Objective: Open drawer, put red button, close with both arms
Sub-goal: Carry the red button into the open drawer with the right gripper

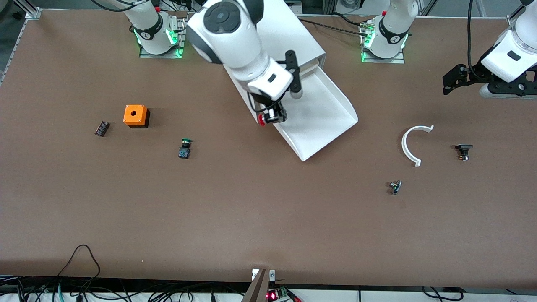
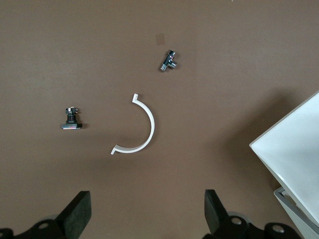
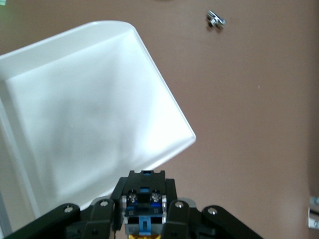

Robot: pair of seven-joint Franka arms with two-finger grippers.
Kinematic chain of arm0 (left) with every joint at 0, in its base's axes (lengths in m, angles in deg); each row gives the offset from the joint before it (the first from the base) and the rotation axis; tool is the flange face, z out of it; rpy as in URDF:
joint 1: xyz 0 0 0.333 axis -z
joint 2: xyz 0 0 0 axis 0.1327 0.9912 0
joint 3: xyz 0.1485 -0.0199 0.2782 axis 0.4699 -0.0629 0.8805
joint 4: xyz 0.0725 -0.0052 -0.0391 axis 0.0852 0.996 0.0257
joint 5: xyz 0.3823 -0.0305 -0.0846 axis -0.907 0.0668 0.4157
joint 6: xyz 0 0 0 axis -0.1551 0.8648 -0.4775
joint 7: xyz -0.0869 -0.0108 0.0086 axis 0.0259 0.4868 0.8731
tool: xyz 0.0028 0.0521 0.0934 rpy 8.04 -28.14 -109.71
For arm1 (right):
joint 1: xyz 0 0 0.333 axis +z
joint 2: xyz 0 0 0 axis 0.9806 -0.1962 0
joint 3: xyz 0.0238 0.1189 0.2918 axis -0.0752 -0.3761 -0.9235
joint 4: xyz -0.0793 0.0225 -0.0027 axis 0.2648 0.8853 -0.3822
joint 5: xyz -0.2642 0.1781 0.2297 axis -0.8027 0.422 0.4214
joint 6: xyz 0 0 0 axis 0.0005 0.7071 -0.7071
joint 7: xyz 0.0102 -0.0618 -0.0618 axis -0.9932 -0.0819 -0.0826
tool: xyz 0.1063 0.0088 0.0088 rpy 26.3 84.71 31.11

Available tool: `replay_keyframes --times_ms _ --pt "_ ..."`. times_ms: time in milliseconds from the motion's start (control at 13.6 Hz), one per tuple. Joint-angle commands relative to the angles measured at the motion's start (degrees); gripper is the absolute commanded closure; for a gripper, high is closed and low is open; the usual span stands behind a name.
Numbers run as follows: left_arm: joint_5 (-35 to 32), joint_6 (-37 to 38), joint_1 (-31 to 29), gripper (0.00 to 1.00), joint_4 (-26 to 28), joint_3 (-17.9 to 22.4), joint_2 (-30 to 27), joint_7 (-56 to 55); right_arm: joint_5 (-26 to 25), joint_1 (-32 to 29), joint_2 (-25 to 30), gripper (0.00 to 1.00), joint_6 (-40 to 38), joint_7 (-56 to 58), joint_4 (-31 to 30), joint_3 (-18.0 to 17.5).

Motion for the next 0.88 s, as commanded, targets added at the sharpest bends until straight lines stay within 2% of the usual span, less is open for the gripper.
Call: replay_keyframes --times_ms 0,147,586,806 --pt "-0.19 0.89 0.49 0.00 -1.06 0.30 0.40 -0.63 -3.12 4.72 -2.52 0.84 -1.16 0.88 2.99 0.81" --pt "0.51 0.89 0.49 0.00 -1.06 0.56 0.49 -0.63 -5.49 8.77 -3.66 0.84 -1.33 1.49 2.91 3.78" --pt "1.84 0.97 0.58 0.00 -1.06 1.80 0.57 -4.49 -5.76 15.19 -8.32 0.84 -3.71 5.45 5.80 6.52" --pt "1.92 1.06 0.58 0.00 -1.06 1.80 0.57 -6.34 -5.76 18.53 -12.18 0.84 -3.53 5.53 9.93 9.41"
